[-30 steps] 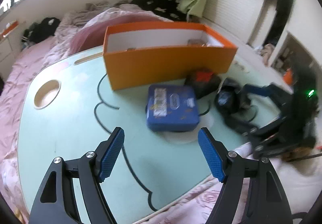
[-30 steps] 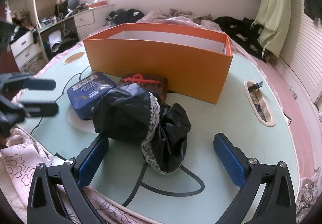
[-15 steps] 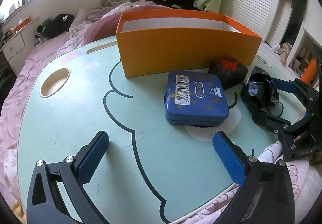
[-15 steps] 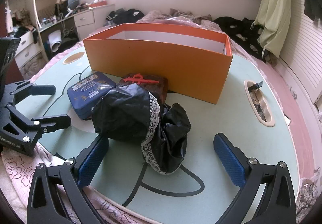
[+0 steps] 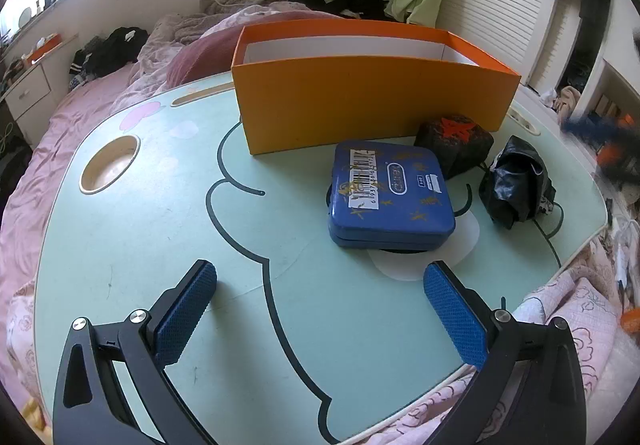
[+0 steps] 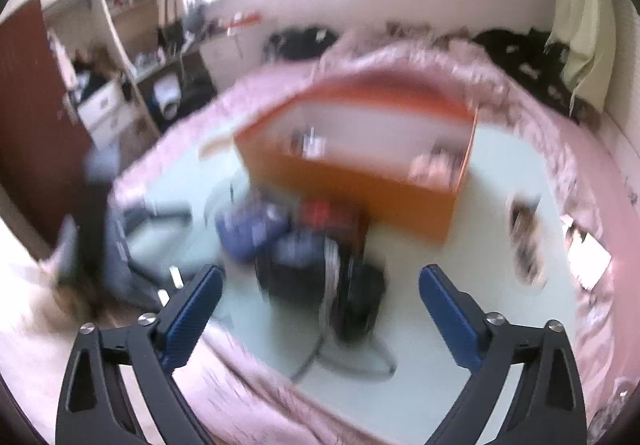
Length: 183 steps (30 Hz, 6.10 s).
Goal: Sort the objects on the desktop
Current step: 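Place the black bag on the table beside the ribboned box, then grasp the plastic-wrapped item in the box with the right tool, then set the plastic-wrapped item on the table behind the blue tin, then grasp the small metal part in the box with the left tool, then place the metal part on the table beside the black bag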
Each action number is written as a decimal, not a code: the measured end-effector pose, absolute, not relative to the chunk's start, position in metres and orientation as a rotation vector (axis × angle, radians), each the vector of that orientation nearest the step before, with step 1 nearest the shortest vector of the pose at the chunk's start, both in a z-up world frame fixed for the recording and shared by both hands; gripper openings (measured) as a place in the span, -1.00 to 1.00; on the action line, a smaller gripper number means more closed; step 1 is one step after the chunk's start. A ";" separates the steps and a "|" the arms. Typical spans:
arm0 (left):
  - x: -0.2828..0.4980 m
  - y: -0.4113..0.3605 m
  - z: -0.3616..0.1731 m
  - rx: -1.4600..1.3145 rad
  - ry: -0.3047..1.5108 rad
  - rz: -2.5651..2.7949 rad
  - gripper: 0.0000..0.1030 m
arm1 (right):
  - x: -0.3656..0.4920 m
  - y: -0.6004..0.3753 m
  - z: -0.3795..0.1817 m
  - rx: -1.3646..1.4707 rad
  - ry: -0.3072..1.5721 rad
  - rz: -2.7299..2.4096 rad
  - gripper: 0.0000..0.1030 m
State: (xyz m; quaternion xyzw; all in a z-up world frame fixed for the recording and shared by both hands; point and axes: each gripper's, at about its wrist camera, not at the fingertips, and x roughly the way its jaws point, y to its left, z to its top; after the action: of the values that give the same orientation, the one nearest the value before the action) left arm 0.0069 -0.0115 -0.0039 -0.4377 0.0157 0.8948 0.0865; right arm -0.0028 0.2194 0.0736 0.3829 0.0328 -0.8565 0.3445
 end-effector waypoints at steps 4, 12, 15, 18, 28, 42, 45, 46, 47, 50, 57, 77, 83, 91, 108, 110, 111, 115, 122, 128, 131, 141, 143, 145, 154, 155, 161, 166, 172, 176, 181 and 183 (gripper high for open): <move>0.008 -0.011 -0.004 -1.301 0.044 2.666 0.99 | -0.069 0.189 0.101 1.136 -0.131 -2.085 0.15; 0.007 -0.011 -0.006 -1.290 0.040 2.670 0.99 | -0.156 0.105 0.052 1.495 -0.072 -2.065 -0.21; 0.009 -0.011 -0.007 -1.285 0.039 2.670 1.00 | -0.170 0.097 0.037 1.569 -0.072 -2.072 -0.21; 0.010 -0.011 -0.008 -1.283 0.038 2.670 1.00 | -0.182 0.095 0.016 1.660 -0.130 -2.014 -0.21; 0.008 -0.011 -0.008 -1.282 0.040 2.669 1.00 | -0.168 0.160 0.058 1.441 -0.423 -2.060 -0.50; 0.005 -0.012 -0.008 -1.279 0.040 2.666 0.99 | -0.076 0.151 0.066 1.261 -0.109 -2.133 -0.17; 0.005 -0.012 -0.008 -1.280 0.040 2.666 1.00 | -0.060 0.161 0.072 1.174 -0.106 -2.187 0.11; 0.004 -0.012 -0.008 -1.280 0.041 2.666 1.00 | -0.053 0.165 0.074 1.145 -0.088 -2.213 0.21; 0.004 -0.012 -0.008 -1.280 0.041 2.665 0.99 | -0.045 0.168 0.076 1.119 -0.067 -2.238 0.28; 0.004 -0.012 -0.009 -1.281 0.041 2.664 0.99 | -0.014 0.178 0.072 1.032 0.058 -2.322 0.42; 0.002 -0.013 -0.009 -1.280 0.041 2.663 0.99 | 0.035 0.211 0.033 0.988 0.248 -2.420 0.52; 0.002 -0.016 -0.012 -1.260 0.036 2.673 0.99 | 0.028 0.203 -0.011 0.950 0.279 -2.503 1.00; 0.002 -0.017 -0.012 -1.258 0.037 2.675 0.99 | 0.030 0.203 -0.011 0.934 0.273 -2.506 1.00; 0.002 -0.020 -0.011 -1.278 0.023 2.724 0.99 | 0.031 0.204 -0.013 0.923 0.267 -2.505 1.00; -0.097 -0.034 0.099 -1.196 -0.275 2.483 -0.04 | 0.033 0.207 -0.013 0.908 0.260 -2.501 1.00; -0.123 -0.027 0.094 -1.299 -0.307 2.390 -0.09 | 0.033 0.207 -0.013 0.906 0.259 -2.501 1.00; -0.132 -0.026 0.091 -1.332 -0.322 2.367 -0.09 | 0.033 0.207 -0.013 0.905 0.258 -2.501 1.00; -0.173 -0.020 0.063 -1.591 -0.435 2.200 -0.09 | 0.034 0.208 -0.013 0.898 0.255 -2.499 1.00; -0.196 -0.001 0.036 -1.808 -0.308 2.153 -0.09 | 0.034 0.209 -0.013 0.895 0.253 -2.498 1.00; -0.200 0.012 0.022 -1.881 -0.195 2.187 -0.09 | 0.034 0.209 -0.013 0.895 0.253 -2.498 1.00; -0.200 0.011 0.016 -1.920 -0.144 2.231 -0.09 | 0.034 0.209 -0.013 0.894 0.253 -2.498 1.00; -0.179 0.022 0.015 -1.880 0.041 2.218 -0.49 | 0.035 0.209 -0.014 0.893 0.252 -2.498 1.00; -0.178 0.015 0.016 -1.866 0.005 2.205 -0.49 | 0.035 0.209 -0.014 0.894 0.252 -2.498 1.00; -0.173 0.009 0.022 -1.830 -0.044 2.200 -0.49 | 0.035 0.209 -0.014 0.894 0.252 -2.498 1.00; -0.109 0.007 0.099 -1.457 -0.213 2.218 -0.48 | 0.036 0.209 -0.014 0.894 0.252 -2.499 1.00; -0.104 0.010 0.099 -1.453 -0.191 2.222 -0.48 | 0.036 0.209 -0.014 0.894 0.252 -2.499 1.00; -0.090 0.037 0.081 -1.384 -0.162 2.219 -0.48 | 0.036 0.209 -0.014 0.893 0.253 -2.499 1.00; -0.088 0.036 0.081 -1.302 -0.202 2.276 -0.34 | 0.037 0.208 -0.015 0.893 0.253 -2.500 1.00; -0.041 0.012 0.086 -1.171 -0.195 2.402 0.07 | 0.037 0.208 -0.015 0.894 0.252 -2.500 1.00; 0.000 -0.009 0.077 -1.153 -0.145 2.549 0.27 | 0.037 0.208 -0.015 0.893 0.252 -2.500 1.00; 0.029 -0.025 0.044 -1.246 -0.181 2.548 0.27 | 0.036 0.208 -0.013 0.900 0.254 -2.500 1.00; 0.031 -0.023 0.033 -1.268 -0.198 2.542 0.27 | 0.034 0.206 -0.011 0.902 0.256 -2.501 1.00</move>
State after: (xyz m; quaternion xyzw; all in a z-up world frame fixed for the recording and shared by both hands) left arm 0.0313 -0.0228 0.0325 -0.4405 -0.0687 0.8831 0.1462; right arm 0.0344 0.2063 -0.0105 0.3283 0.0933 -0.9105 0.2333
